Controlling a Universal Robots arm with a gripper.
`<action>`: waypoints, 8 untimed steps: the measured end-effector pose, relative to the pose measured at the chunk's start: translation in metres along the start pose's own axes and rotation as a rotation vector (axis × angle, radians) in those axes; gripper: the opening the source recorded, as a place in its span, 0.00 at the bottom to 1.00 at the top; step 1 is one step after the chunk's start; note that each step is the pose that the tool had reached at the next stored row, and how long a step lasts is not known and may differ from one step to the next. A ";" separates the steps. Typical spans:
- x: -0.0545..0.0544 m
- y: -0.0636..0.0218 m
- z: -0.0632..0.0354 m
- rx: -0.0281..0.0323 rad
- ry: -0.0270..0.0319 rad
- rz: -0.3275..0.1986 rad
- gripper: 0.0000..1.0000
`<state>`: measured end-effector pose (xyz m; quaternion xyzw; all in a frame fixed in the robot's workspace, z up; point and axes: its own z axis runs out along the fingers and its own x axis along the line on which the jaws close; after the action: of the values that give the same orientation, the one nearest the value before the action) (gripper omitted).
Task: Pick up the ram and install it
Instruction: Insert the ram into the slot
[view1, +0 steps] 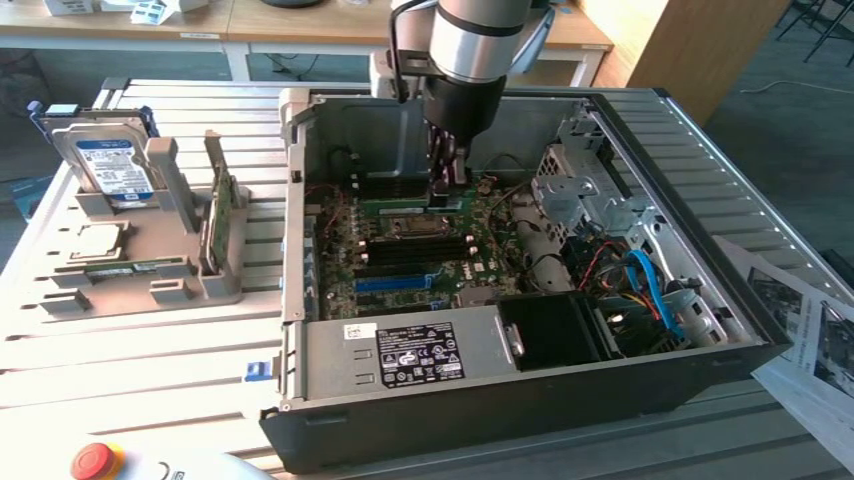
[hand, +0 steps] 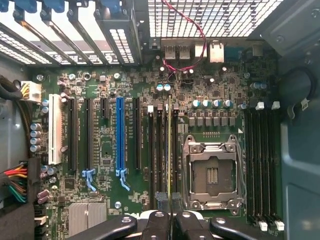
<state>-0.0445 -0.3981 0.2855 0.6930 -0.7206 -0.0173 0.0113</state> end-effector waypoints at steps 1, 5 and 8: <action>0.000 -0.0010 -0.0001 -0.0001 0.0001 0.000 0.12; 0.001 -0.0053 -0.0003 -0.0006 0.0002 0.000 0.12; 0.001 -0.0073 -0.0004 -0.0007 0.0002 0.000 0.12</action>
<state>-0.0373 -0.3996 0.2856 0.6931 -0.7206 -0.0175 0.0116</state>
